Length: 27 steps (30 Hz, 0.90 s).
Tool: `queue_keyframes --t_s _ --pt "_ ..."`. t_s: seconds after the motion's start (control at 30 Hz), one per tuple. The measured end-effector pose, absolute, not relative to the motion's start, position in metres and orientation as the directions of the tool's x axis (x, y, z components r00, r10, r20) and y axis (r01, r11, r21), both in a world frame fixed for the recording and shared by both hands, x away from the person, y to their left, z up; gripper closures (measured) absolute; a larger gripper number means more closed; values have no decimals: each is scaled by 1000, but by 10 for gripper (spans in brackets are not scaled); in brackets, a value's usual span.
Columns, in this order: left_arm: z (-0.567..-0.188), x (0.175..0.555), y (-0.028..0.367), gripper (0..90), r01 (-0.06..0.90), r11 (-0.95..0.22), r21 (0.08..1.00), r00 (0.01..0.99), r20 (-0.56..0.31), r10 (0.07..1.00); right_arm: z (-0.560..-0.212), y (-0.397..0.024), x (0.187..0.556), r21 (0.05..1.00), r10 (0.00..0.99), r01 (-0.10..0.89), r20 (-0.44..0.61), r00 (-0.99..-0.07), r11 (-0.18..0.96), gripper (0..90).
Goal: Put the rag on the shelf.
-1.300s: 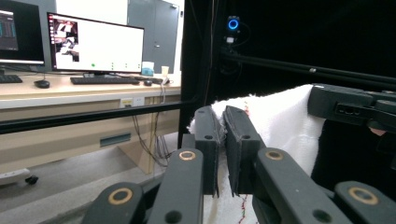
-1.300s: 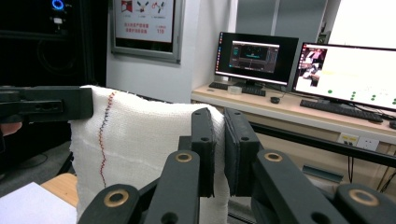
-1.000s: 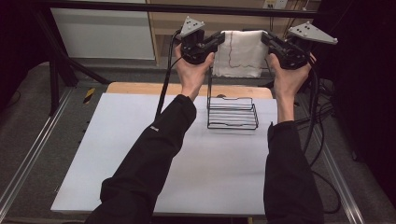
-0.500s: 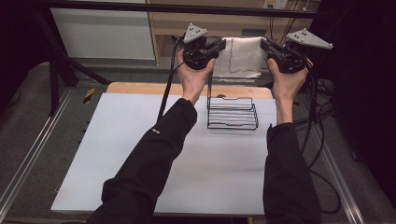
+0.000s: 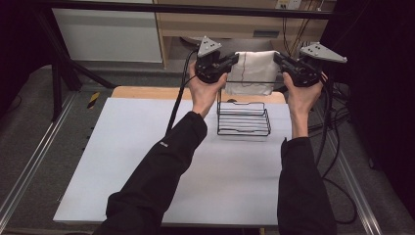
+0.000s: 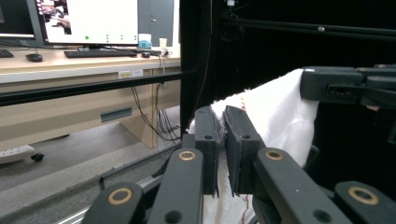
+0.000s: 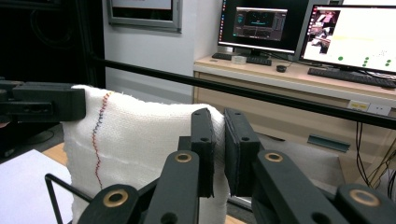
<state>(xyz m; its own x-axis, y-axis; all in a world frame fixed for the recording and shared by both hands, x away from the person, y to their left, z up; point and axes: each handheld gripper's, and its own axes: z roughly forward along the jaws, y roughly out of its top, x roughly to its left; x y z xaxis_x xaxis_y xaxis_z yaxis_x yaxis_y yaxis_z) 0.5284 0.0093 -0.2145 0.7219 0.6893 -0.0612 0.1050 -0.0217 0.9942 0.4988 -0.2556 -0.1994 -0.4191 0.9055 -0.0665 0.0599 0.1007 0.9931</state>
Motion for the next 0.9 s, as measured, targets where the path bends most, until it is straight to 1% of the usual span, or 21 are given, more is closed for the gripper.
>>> queue_keyframes --t_s 0.47,0.6,0.9 --pt "-229 521 13 836 117 -44 992 734 -57 677 -212 -256 491 991 899 81 -63 -433 109 832" --pt "-229 518 14 835 113 -58 992 738 -45 673 -213 -255 486 991 894 79 -65 -443 111 831" --pt "-230 509 17 833 121 -65 991 753 -49 656 -215 -256 473 989 885 75 -81 -459 130 830"
